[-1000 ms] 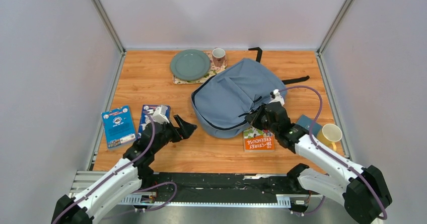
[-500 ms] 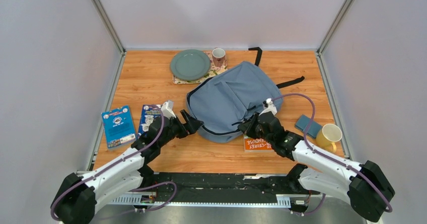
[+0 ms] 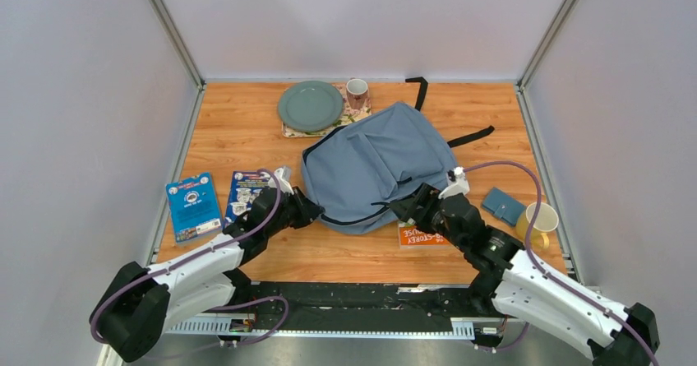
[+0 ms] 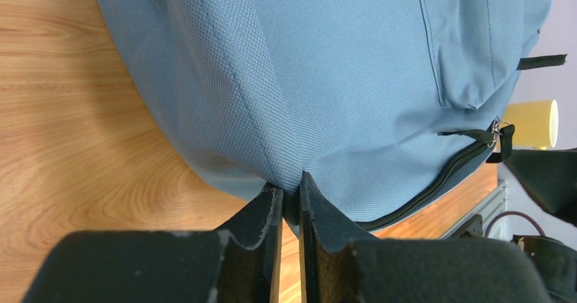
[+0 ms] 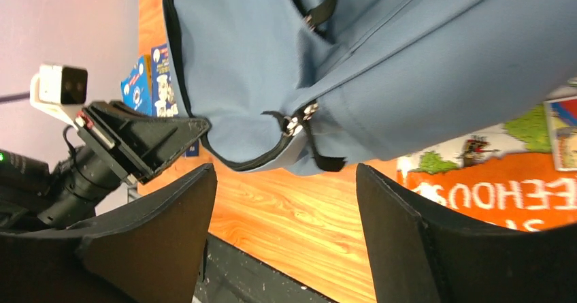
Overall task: Pack the student bag
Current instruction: Place the student bag at the center of the board, then unzip the student bag at the center of the board.
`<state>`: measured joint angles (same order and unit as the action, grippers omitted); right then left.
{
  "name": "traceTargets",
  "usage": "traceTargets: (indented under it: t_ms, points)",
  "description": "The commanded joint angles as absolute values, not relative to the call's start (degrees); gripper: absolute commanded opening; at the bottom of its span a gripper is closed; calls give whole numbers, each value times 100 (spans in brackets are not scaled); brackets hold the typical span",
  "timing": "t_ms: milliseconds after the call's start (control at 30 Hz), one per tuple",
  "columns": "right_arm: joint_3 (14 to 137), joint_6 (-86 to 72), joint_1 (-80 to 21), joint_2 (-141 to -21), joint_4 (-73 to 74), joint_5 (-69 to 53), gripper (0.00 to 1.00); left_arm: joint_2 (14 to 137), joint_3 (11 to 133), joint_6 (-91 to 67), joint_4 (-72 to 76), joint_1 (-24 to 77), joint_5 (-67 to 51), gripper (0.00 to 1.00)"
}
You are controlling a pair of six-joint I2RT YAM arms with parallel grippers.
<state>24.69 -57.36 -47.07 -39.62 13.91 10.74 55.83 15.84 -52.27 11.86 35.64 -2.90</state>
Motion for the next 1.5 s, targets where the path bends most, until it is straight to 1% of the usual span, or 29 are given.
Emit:
traceTargets:
  t_ms: [0,100,167,233,267,300,367,400,433,500,600,667,700,767,800,833,900,967,1000,1033,1067,1100,1133,1200,1267,1300,1333,1400,1467]
  points:
    - [2610,-5932,-4562,-3516,2276,1828,81,5292,1248,-4686,1186,3568,-263,12]
    - [2645,-6213,-4377,-3568,2320,1697,84,5028,1073,-4457,1222,3577,-308,13]
    - [2689,-6310,-4272,-3796,2242,1565,84,4852,976,-4316,1213,3577,-351,13]
    - [2812,-6328,-4210,-4041,2189,1573,84,4721,958,-4123,1134,3577,-386,19]
    - [2856,-6398,-4149,-4121,2171,1617,85,4676,949,-4052,1055,3577,-395,24]
    - [2883,-6451,-4105,-4200,2162,1635,86,4641,941,-3973,1020,3577,-396,35]
    - [2944,-6652,-3982,-4420,2083,1617,86,4509,958,-3920,924,3577,-448,53]
    - [2944,-6740,-3938,-4491,2074,1617,86,4465,975,-3876,871,3577,-483,65]
    - [2962,-6802,-3877,-4570,2074,1582,86,4378,1019,-3859,792,3577,-562,69]
    - [2927,-7022,-3806,-4579,1996,1731,86,4298,1168,-3754,555,3577,-667,74]
    - [2681,-7302,-3674,-4588,1504,1688,84,4140,1484,-3691,159,3577,-826,77]
    - [2637,-7435,-3578,-4719,1407,1644,79,4078,1871,-3656,-182,3577,-966,79]
    - [2663,-7540,-3542,-4772,1389,1574,73,4087,2037,-3656,-359,3577,-1019,79]
    - [2768,-7559,-3498,-4860,1406,1564,65,4201,2650,-3595,-937,3577,-1098,79]
    - [2769,-7611,-3507,-4886,1441,1599,58,4236,2837,-3560,-1080,3577,-1160,79]
    - [2769,-7794,-3498,-4904,1468,1617,51,4297,3091,-3525,-1177,3577,-1273,79]
    - [2725,-7875,-3489,-4878,1450,1547,28,4333,3260,-3341,-1292,3577,-1336,79]
    - [2602,-8024,-3498,-4764,1520,1460,20,4482,3349,-3183,-1188,3577,-1406,81]
    - [2384,-8051,-3498,-4703,1477,1424,14,4587,3383,-3129,-1169,3577,-1511,82]
    - [2208,-8068,-3507,-4554,1189,1337,12,4901,3601,-3103,-1230,3577,-1738,81]
    - [2076,-8034,-3516,-4466,1030,1310,7,5061,3717,-3076,-1378,3577,-1879,77]
    - [1979,-8007,-3516,-4378,967,1318,2,5193,3787,-3076,-1345,3586,-2055,77]
    - [1873,-7981,-3516,-4194,1002,1405,2,5377,3832,-3076,-1266,3595,-2292,77]
    - [1854,-7753,-3516,-4044,1054,1468,3,5571,3884,-3006,-1134,3709,-2312,78]
    - [1811,-7673,-3507,-3894,1213,1512,6,5966,4112,-2631,-1203,3805,-2303,77]
    - [1758,-7621,-3507,-3859,1187,1494,12,6107,4174,-2428,-1195,3945,-2338,78]
    - [1714,-7638,-3507,-3780,1160,1625,15,6343,4271,-2217,-1169,4033,-2381,78]
    - [1574,-7621,-3507,-3683,1038,1705,19,6599,4359,-1750,-1160,4165,-2312,78]
    - [1555,-7498,-3498,-3604,835,1688,22,6960,4491,-1278,-1082,4201,-2591,78]
